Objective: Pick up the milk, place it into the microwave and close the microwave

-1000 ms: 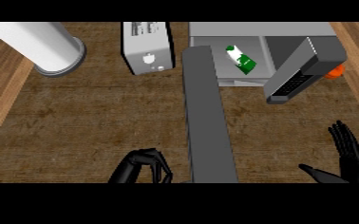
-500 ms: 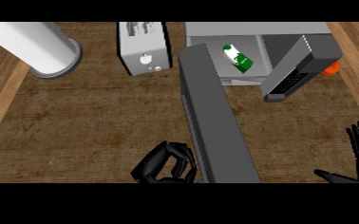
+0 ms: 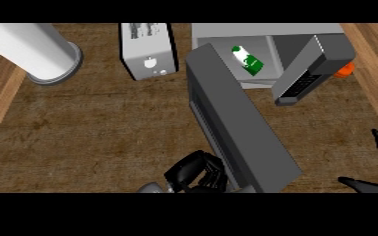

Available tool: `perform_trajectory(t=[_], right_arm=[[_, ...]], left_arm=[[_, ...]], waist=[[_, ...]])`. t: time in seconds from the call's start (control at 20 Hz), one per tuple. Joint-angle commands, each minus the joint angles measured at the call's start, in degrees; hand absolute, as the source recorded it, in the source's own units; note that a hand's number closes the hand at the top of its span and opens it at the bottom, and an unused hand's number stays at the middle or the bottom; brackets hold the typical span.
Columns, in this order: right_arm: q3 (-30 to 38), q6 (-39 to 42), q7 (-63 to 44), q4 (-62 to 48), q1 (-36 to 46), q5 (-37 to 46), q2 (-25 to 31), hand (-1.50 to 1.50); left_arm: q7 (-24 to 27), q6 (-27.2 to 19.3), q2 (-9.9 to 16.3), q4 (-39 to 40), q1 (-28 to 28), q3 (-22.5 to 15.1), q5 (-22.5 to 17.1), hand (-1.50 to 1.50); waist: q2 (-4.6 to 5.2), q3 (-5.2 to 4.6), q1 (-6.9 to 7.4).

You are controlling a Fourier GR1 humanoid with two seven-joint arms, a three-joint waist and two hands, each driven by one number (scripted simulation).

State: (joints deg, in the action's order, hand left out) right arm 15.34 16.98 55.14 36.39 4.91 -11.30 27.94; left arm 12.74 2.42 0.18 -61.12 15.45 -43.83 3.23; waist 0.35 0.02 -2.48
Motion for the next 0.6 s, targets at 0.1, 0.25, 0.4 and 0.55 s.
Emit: perform_trajectory(t=[0.1, 0.25, 0.4, 0.55], right_arm=[[-2.96, 7.54, 4.0, 3.48, 1.26, -0.43, -1.58, -1.5], [-4.22, 8.0, 3.4, 7.81, 0.65, -1.17, -1.7, -1.5], [-4.85, 8.01, 1.5, 9.67, 0.9, -2.16, -1.4, -1.5], [-5.7, 8.3, -0.34, 11.09, 1.63, -2.95, -1.03, -1.5]], left_arm=[[4.86, -8.36, -0.16, 3.68, 4.57, -9.88, -8.43, 1.5], [5.24, -11.58, -0.13, 2.04, 6.74, -11.47, -12.82, 1.5], [1.92, -15.24, -0.11, 1.55, 11.47, -12.21, -16.77, -1.5], [2.53, -18.68, -0.11, 2.43, 12.8, -13.46, -19.6, -1.5]], waist=[[0.55, -0.16, -2.16], [0.35, -0.27, -3.2], [0.52, -0.26, -4.61], [0.87, -0.28, -5.77]])
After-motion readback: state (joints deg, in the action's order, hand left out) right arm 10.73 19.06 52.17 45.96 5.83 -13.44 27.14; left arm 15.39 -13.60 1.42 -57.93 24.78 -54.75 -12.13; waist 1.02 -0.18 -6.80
